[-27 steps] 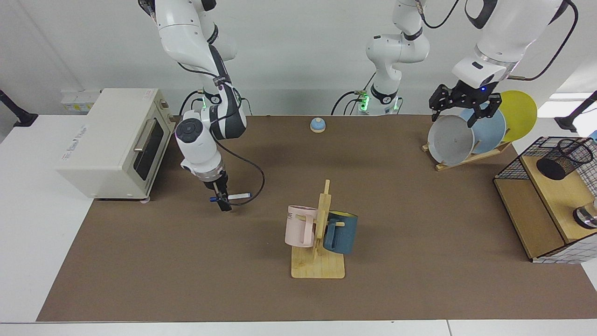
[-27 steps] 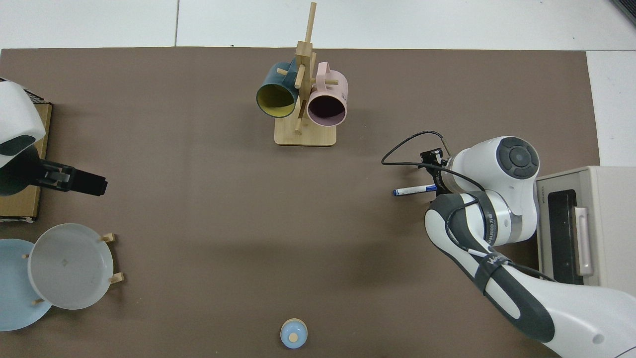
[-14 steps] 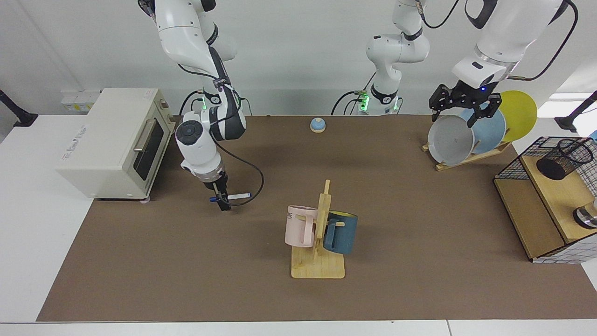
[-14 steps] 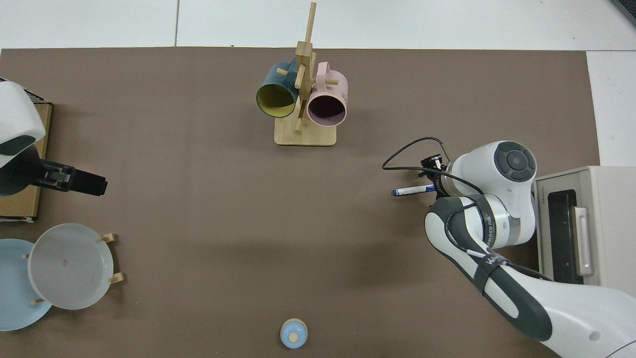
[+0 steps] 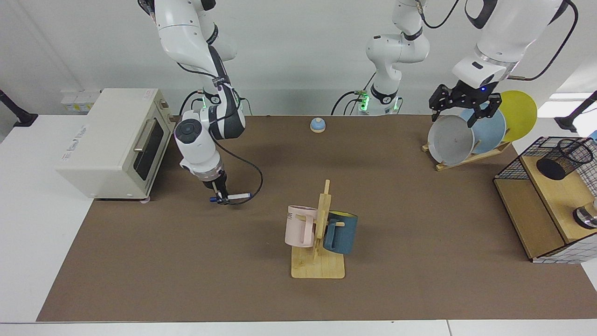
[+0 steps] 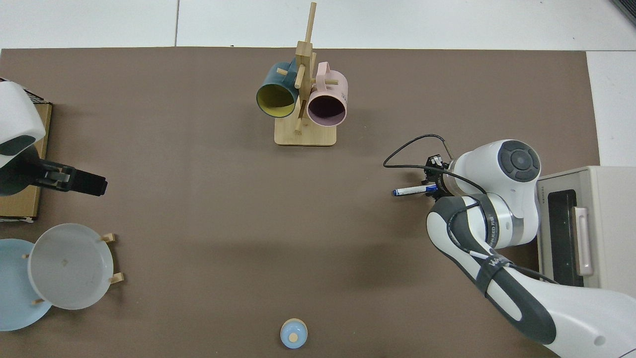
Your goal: Put markers into pen holder
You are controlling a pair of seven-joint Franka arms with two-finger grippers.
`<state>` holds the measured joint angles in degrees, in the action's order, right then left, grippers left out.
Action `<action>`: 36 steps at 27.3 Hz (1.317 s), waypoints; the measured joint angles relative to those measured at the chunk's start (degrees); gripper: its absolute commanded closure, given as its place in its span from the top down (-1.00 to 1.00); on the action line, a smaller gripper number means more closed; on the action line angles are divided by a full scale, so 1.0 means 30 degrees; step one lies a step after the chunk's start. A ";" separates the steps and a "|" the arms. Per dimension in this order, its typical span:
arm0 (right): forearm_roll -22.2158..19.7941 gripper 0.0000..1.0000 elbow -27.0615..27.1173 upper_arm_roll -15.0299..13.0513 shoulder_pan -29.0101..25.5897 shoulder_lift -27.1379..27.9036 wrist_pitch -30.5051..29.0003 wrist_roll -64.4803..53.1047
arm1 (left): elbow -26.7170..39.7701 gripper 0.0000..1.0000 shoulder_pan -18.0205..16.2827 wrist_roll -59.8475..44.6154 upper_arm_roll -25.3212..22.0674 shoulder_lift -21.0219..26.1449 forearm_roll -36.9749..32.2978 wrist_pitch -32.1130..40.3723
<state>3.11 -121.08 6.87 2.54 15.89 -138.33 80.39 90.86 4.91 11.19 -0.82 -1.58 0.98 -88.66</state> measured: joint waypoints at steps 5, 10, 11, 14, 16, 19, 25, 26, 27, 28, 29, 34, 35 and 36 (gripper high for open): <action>0.0014 -1.00 -0.0029 -0.0001 -0.0029 -0.0060 0.0017 0.0008 | 0.0000 1.00 0.0000 0.0000 0.0000 0.0000 0.0000 0.0000; 0.0019 -1.00 -0.0030 -0.0001 -0.0030 -0.0059 0.0015 0.0008 | 0.0000 1.00 0.0000 0.0000 0.0000 0.0000 0.0000 0.0000; 0.0020 -1.00 -0.0030 0.0000 -0.0033 -0.0059 0.0015 0.0008 | 0.0000 1.00 0.0000 0.0000 0.0001 0.0000 0.0000 0.0000; 0.0044 -1.00 -0.0029 0.0006 -0.0058 -0.0059 0.0014 0.0009 | 0.0000 1.00 0.0000 0.0000 0.0004 0.0000 0.0000 0.0000; 0.0045 -1.00 -0.0025 0.0006 -0.0121 -0.0057 0.0005 0.0010 | 0.0000 1.00 0.0000 0.0000 0.0001 0.0000 0.0000 0.0000; 0.0045 -1.00 -0.0017 -0.0004 -0.0261 -0.0055 0.0003 0.0010 | 0.0000 1.00 0.0000 0.0000 0.0001 -0.0001 0.0000 0.0000; 0.0057 -1.00 0.0159 -0.0027 -0.0413 -0.0054 -0.0002 0.0462 | 0.0000 1.00 0.0013 0.0000 0.0136 -0.0003 0.0002 0.0072; 0.0058 -1.00 0.0255 -0.0026 -0.0415 -0.0055 0.0000 0.0553 | 0.0000 1.00 0.0016 0.0000 0.0183 -0.0003 0.0002 0.0071; 0.0059 -1.00 0.0376 -0.0023 -0.0415 -0.0059 0.0030 0.0608 | 0.0000 1.00 0.0020 0.0000 0.0222 -0.0003 0.0003 0.0070; 0.0061 -1.00 0.0504 -0.0018 -0.0415 -0.0064 0.0106 0.0644 | 0.0000 1.00 0.0021 0.0000 0.0251 -0.0003 0.0003 0.0066; 0.0061 -1.00 0.0688 -0.0011 -0.0415 -0.0073 0.0299 0.0674 | 0.0000 1.00 0.0025 0.0005 0.0278 -0.0003 0.0006 0.0063; 0.0063 -1.00 0.1807 0.0040 -0.0406 -0.0187 0.1832 0.0685 | 0.0000 1.00 0.0067 0.0038 0.0446 -0.0003 0.0036 -0.0068; 0.0063 -1.00 0.2083 0.0059 -0.0393 -0.0239 0.2274 0.0684 | -0.0001 1.00 0.0091 0.0052 0.0511 -0.0003 0.0091 -0.0140; 0.0063 -1.00 0.2340 0.0087 -0.0379 -0.0297 0.2697 0.0680 | -0.0001 1.00 0.0124 0.0064 0.0578 -0.0003 0.0163 -0.0215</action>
<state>3.30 -114.06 7.13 1.41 15.00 -130.24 82.43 90.86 5.28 11.38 0.91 -1.58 1.47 -89.31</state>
